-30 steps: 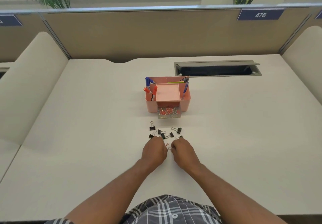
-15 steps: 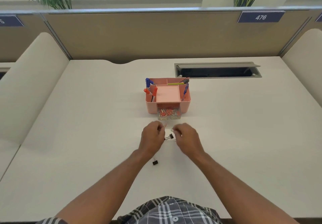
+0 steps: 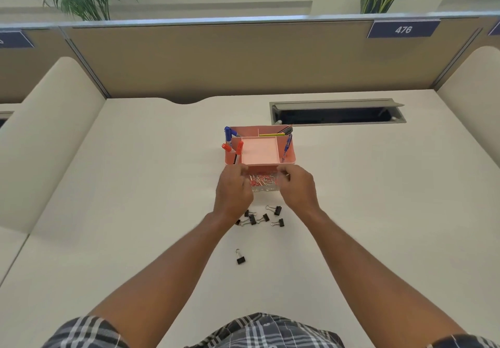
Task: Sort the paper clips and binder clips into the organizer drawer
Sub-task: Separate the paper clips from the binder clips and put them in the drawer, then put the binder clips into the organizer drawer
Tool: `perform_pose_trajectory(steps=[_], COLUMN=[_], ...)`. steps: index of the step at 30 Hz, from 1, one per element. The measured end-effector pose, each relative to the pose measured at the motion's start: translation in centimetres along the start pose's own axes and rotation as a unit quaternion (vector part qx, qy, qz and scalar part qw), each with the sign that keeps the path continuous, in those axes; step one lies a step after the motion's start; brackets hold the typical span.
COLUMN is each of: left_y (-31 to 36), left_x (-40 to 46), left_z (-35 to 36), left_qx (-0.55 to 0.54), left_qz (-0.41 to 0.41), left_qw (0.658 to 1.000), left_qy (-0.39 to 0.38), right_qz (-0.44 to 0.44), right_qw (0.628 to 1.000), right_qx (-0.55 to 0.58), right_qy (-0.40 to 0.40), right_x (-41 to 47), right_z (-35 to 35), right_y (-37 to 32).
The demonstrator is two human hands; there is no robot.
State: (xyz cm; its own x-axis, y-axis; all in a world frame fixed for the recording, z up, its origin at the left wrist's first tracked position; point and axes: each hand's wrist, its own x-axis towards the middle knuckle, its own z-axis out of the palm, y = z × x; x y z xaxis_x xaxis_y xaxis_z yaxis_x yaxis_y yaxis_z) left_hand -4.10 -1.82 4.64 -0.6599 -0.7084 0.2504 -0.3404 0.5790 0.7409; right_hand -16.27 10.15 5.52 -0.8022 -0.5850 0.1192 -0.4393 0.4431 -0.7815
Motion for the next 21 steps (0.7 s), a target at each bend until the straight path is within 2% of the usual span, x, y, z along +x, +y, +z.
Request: perform_pose_trajectory(steps=[2, 3, 7, 10, 15, 21], left_y=[-1.1, -1.6, -3.1, -4.0, -4.6, -3.3], left_x=[-0.6, -0.8, -0.4, 0.5, 2.0, 3.6], left_z=[-0.2, -0.3, -0.4, -0.7, -0.9, -1.0], left_qx=[0.001, -0.001, -0.009, -0.026, -0.054, -0.126], left_qz=[-0.026, -0.045, -0.123, -0.156, -0.165, -0.158], left_qw=[0.999, 0.998, 0.986, 0.976, 0.971, 0.973], left_qy=[-0.021, -0.038, -0.111, -0.153, -0.166, -0.112], right_qz=[0.035, 0.050, 0.048, 0.051, 0.060, 0.102], right_qw=[0.999, 0.998, 0.989, 0.985, 0.981, 0.987], right_qx=[0.016, 0.030, 0.084, 0.087, 0.115, 0.097], right_qy=[0.002, -0.022, -0.113, -0.139, -0.144, -0.072], right_x=[-0.2, -0.2, 0.2, 0.8, 1.9, 3.2], right_z=[-0.3, -0.5, -0.9, -1.1, -1.1, 0.2], right_y=[1.1, 1.5, 2.2, 2.7, 2.5, 2.3])
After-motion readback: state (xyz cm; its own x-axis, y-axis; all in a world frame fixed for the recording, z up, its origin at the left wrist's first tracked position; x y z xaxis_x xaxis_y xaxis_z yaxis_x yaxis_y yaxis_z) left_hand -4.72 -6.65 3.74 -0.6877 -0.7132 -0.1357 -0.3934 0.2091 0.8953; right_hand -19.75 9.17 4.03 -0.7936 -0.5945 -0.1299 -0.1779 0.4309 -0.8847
